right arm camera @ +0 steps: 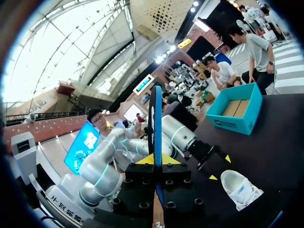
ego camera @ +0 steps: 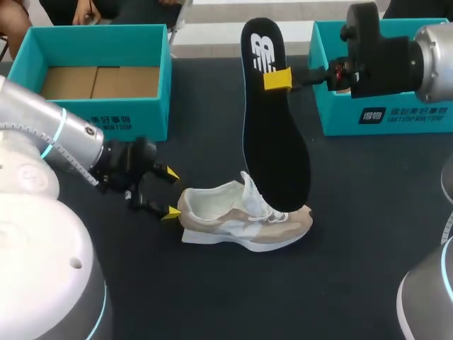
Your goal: Take the shoe out of the shoebox, open the shoe tongue, remove and reinsert the insole, then place the shoe into the shoebox
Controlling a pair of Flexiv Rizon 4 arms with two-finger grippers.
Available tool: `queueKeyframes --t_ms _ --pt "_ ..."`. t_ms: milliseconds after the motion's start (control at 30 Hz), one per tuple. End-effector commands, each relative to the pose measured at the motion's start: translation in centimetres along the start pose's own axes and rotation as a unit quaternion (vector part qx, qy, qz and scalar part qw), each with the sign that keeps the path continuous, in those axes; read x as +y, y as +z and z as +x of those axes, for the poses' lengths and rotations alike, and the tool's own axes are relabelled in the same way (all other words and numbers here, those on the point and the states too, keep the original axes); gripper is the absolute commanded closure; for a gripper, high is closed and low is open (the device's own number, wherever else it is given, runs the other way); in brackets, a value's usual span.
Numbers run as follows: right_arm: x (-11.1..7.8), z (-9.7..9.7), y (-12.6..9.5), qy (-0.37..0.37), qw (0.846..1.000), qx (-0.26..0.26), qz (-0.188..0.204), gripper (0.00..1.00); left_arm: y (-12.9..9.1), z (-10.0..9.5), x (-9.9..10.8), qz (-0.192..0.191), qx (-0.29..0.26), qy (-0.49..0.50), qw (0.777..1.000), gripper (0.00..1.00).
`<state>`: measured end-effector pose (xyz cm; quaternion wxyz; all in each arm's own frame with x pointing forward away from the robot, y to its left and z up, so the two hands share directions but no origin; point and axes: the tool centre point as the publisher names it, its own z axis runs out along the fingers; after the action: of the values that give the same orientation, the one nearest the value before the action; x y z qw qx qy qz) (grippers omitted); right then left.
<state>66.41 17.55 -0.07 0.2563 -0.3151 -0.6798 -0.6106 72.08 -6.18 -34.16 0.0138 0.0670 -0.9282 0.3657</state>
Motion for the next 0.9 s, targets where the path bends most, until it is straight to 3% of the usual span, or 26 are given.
queueKeyframes --t_ms 33,400,600,900 --pt "0.1 -0.1 0.3 0.001 1.0 -0.001 0.001 1.0 -0.5 -0.1 -0.9 -0.073 -0.007 0.002 0.997 0.0" --pt "0.1 -0.1 0.3 0.001 1.0 -0.001 0.001 1.0 -0.8 -0.2 -2.9 -0.184 -0.028 0.025 0.982 0.0" --pt "0.1 -0.1 0.3 0.001 1.0 -0.001 0.001 1.0 -0.8 -0.3 -3.4 -0.216 -0.023 0.017 0.976 0.0" --pt "0.1 -0.1 0.3 0.001 1.0 -0.001 0.001 1.0 -0.6 0.0 -4.3 -0.295 -0.016 0.014 0.955 0.0"
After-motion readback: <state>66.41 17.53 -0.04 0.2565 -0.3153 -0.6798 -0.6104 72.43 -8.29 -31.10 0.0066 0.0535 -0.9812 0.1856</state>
